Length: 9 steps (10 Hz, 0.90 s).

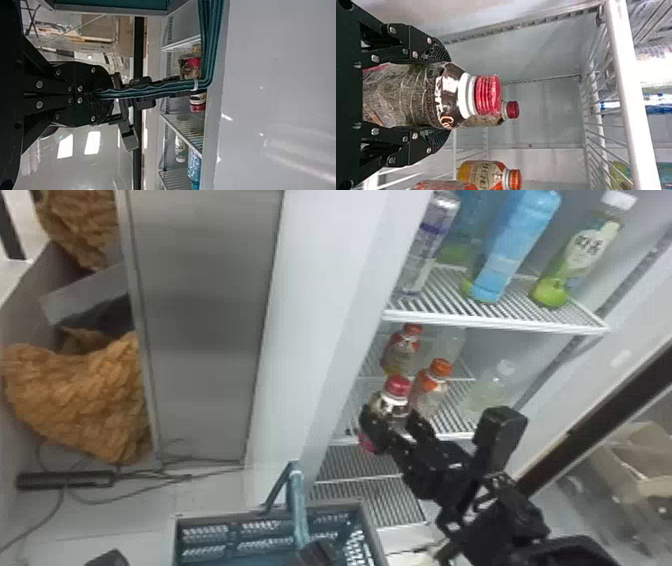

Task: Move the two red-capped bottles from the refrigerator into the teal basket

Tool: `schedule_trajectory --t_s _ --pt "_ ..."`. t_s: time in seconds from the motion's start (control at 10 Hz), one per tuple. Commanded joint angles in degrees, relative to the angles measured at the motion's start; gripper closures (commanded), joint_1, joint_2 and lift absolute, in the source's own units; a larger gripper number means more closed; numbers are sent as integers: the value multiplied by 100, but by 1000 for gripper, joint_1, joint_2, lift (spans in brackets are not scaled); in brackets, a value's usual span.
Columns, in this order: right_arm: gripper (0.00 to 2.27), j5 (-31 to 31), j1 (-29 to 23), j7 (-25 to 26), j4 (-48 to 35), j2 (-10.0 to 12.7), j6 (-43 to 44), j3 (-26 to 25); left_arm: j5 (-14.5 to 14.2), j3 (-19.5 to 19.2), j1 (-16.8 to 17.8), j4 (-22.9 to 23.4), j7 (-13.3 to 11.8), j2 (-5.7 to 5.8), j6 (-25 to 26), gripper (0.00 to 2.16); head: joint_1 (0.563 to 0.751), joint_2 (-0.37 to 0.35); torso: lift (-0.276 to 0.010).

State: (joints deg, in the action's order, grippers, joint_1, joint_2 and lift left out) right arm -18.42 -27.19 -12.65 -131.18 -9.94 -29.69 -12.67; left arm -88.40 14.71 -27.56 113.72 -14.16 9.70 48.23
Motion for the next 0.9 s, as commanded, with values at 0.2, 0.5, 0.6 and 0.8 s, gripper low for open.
schedule_trajectory --t_s 0.2,0.5,0.6,0.8 --pt "720 -169 -360 105 -1598 45 -2220 -58 -4 14 0 -3 0 6 -14 1156 695 -350 -224" --pt "746 -306 -487 457 -2906 36 -4807 -92 -15 25 0 -3 0 6 -14 1154 695 -350 -224" --pt "746 -397 -472 501 -3033 36 -5314 -92 -15 25 0 -3 0 6 -14 1156 695 -350 -224" --pt "746 -706 -360 510 -2850 27 -5721 -92 -4 37 14 -3 0 15 -14 1156 695 -350 -224"
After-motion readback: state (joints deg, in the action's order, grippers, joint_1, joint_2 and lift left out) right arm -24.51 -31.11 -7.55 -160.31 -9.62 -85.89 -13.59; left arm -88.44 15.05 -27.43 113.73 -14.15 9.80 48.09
